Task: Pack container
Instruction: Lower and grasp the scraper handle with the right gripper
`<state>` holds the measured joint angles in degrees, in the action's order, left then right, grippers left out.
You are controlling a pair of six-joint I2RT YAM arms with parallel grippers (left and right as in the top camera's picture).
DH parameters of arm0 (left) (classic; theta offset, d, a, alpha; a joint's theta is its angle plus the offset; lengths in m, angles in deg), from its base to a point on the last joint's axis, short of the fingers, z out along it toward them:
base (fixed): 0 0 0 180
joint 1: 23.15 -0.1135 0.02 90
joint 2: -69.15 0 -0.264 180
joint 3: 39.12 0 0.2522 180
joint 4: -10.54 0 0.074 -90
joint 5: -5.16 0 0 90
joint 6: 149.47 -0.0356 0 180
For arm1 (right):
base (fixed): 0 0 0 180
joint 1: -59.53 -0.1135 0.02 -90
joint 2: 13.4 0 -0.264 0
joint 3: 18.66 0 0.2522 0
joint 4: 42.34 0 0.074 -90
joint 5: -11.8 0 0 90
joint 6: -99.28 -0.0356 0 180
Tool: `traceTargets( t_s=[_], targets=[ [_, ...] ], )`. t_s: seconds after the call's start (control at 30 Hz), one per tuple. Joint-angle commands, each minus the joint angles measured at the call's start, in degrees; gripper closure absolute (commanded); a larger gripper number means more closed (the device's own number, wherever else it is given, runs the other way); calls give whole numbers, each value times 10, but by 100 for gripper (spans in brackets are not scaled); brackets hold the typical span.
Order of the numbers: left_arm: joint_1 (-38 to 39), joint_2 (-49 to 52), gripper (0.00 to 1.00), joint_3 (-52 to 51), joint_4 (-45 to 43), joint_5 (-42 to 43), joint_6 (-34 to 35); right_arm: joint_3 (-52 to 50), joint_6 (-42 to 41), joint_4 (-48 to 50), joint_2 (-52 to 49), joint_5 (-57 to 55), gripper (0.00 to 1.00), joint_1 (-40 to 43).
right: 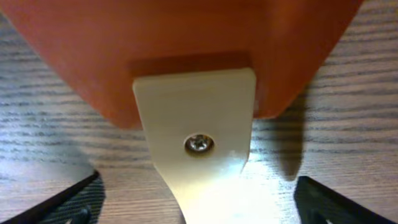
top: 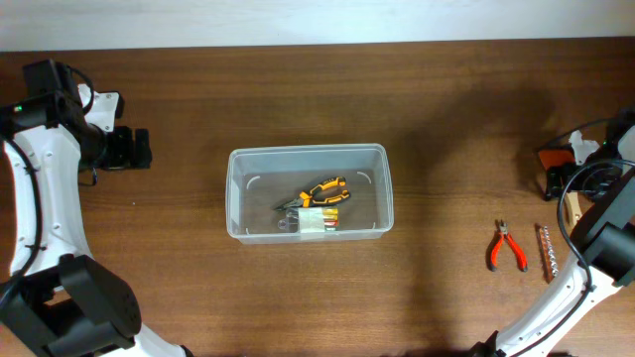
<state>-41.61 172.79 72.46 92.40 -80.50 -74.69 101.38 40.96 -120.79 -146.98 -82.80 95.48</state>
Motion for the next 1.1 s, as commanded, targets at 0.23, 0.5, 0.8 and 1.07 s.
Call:
traceTargets(
  t_s=[0.23, 0.5, 0.8, 1.07],
  targets=[
    [-5, 5, 1, -3, 0, 8, 6, -3, -4, 5, -10, -1, 30, -3],
    [-5, 5, 1, -3, 1, 8, 6, -3, -6, -7, -10, -1, 44, -3],
    [-5, 5, 1, -3, 0, 8, 6, -3, -6, -13, -10, 0, 63, -3],
    [-5, 5, 1, -3, 0, 8, 6, -2, -11, -19, -9, 1, 78, -3]
  ],
)
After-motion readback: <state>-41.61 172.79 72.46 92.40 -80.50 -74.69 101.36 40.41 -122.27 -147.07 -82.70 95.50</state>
